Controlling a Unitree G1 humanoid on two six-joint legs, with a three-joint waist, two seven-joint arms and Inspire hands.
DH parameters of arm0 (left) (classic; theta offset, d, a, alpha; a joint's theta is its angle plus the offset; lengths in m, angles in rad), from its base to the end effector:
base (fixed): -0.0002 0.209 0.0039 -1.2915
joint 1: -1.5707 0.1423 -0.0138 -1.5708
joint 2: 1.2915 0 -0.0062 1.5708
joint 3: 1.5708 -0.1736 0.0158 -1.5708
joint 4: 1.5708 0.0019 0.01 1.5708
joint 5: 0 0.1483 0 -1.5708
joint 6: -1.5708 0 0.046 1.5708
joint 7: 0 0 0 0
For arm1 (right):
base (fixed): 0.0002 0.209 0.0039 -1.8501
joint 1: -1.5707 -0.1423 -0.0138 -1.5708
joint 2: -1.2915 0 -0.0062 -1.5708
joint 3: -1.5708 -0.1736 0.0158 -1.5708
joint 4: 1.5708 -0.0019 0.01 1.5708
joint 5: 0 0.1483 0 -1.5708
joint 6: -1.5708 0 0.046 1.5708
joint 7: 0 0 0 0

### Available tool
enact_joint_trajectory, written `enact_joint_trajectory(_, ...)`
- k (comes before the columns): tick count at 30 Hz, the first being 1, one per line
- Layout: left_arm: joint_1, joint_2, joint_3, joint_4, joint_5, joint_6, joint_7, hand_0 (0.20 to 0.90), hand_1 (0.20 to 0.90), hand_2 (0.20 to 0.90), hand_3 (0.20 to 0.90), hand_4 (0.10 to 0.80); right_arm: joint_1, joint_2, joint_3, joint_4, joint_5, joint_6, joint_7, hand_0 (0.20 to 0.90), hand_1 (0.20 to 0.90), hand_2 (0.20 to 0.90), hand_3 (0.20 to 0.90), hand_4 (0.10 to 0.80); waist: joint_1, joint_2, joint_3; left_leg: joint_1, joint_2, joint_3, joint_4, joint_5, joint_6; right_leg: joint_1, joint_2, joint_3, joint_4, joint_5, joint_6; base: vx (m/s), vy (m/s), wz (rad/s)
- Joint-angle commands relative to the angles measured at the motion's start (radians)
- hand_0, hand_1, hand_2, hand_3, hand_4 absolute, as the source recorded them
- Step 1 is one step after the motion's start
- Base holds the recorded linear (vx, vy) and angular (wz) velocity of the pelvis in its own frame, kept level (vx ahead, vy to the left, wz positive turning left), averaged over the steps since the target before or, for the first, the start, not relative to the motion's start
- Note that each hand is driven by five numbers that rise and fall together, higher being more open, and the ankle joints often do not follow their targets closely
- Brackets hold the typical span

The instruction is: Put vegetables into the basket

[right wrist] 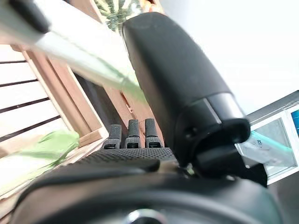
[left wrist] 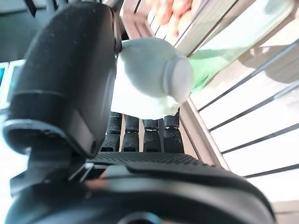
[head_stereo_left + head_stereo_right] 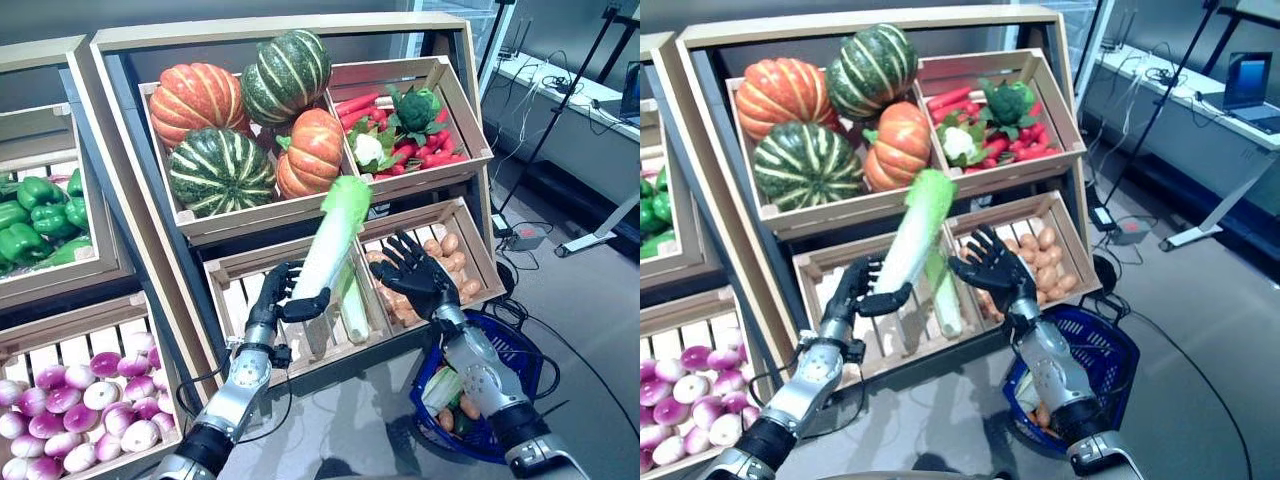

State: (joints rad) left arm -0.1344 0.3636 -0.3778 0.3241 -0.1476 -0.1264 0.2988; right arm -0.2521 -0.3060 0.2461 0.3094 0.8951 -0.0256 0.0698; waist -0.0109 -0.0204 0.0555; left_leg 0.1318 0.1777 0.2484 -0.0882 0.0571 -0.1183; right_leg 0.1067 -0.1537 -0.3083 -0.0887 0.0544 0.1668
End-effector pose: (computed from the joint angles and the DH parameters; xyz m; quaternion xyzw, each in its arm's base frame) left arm 0.2221 0.1580 0.0144 0.1468 0.0526 -0.0102 0.9877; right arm 0.2545 -0.1603 0.0467 0.2595 0.0671 0.1087 0.9572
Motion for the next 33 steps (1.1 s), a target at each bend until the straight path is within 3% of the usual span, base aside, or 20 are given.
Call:
enact_joint_trajectory(1,-0.206,0.027,-0.034,-0.066,0.071,-0.136,0.011,0.300,0.300,0.300,0.300,0.400,-0.150,-0.008,-0.040,-0.002,0.079,-0.044,0.070,0.900,0.900,0.900,0.900,0.800,0.020,-0.014,-0.038,-0.012,-0.036,-0.014,0.001,-0.069,0.024,0.018,-0.016,-0.005,0.001,-0.021,-0.011,0.000,0.000,0.00)
enact_joint_trajectory(22,-0.270,0.064,-0.192,-0.094,0.233,-0.214,-0.041,0.300,0.300,0.300,0.300,0.400,-0.324,0.025,-0.016,0.190,0.305,0.074,0.072,0.900,0.900,0.900,0.900,0.800,0.046,-0.014,-0.044,0.012,-0.035,-0.026,0.001,-0.085,0.019,0.043,-0.017,0.001,0.001,-0.030,-0.009,0.009,0.000,0.03)
enact_joint_trajectory(33,-0.278,0.090,-0.266,-0.120,0.275,-0.235,-0.081,0.300,0.300,0.300,0.300,0.400,-0.406,0.019,-0.025,0.255,0.368,0.042,0.067,0.900,0.900,0.900,0.900,0.800,0.053,-0.012,-0.048,0.015,-0.036,-0.029,0.001,-0.087,0.015,0.047,-0.020,0.000,0.001,-0.032,-0.005,0.012,0.004,0.01)
